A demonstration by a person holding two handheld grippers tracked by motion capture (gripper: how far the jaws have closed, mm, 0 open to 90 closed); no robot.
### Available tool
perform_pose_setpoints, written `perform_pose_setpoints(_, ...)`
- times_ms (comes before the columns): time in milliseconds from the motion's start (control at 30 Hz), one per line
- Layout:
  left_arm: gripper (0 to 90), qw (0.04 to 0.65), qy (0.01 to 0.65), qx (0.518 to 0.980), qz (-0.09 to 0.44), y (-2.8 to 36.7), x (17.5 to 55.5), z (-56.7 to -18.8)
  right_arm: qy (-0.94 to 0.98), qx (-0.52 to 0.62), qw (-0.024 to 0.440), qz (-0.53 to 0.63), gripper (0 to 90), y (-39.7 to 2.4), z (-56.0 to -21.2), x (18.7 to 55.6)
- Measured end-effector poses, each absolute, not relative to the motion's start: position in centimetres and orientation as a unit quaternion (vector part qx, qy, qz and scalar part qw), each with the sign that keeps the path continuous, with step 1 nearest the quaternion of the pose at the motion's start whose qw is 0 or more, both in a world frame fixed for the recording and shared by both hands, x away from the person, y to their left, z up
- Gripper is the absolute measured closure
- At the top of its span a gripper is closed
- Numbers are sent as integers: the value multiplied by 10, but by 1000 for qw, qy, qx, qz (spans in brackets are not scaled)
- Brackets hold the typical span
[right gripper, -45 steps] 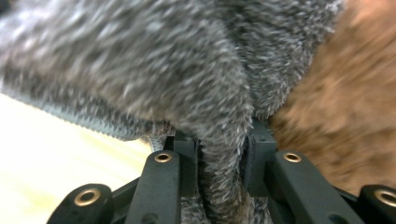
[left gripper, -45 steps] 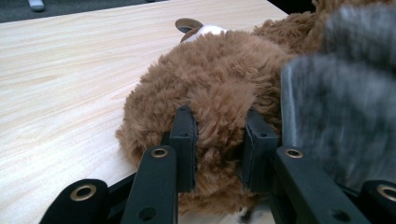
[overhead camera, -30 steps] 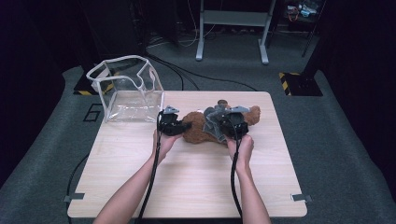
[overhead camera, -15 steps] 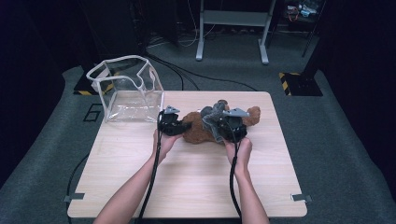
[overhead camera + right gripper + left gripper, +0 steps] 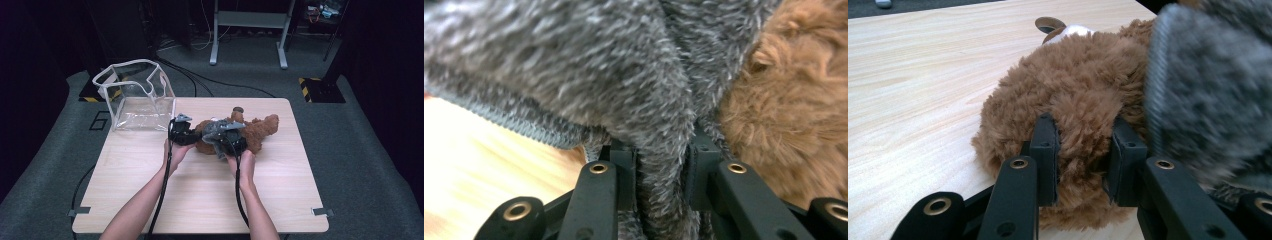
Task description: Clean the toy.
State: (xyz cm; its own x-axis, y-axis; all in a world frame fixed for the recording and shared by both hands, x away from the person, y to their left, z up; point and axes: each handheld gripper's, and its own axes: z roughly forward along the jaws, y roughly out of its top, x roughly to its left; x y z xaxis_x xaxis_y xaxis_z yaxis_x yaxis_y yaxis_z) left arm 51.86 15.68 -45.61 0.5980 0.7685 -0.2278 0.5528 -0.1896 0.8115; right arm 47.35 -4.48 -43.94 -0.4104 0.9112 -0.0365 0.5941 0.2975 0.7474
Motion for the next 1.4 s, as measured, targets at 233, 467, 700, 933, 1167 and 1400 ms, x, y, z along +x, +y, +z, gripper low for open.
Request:
perform_pose_setpoints(233, 700, 471, 437, 758, 113, 158, 520, -457, 763, 501, 256, 319, 728, -73, -445, 460)
perform_pose_setpoints(467, 700, 471, 435, 759, 112, 158, 520, -457, 738, 528, 275, 317, 730, -112, -449, 451)
perform_pose_setpoints(700, 700, 470, 434, 760, 112, 158, 520, -457, 720, 554, 279, 311, 729, -141, -454, 446)
perform_pose_setpoints(933, 699, 471, 435, 760, 110, 159, 521, -458, 709, 570, 261, 322, 719, -181, -449, 420)
perform_pose_setpoints(1167, 699, 469, 431, 762, 112, 159, 520, -458, 678, 627, 259, 284, 704, -222, -455, 418)
perform_pose_setpoints(1400, 700, 467, 431, 764, 114, 159, 519, -458, 666, 659, 246, 247, 681, -242, -468, 428)
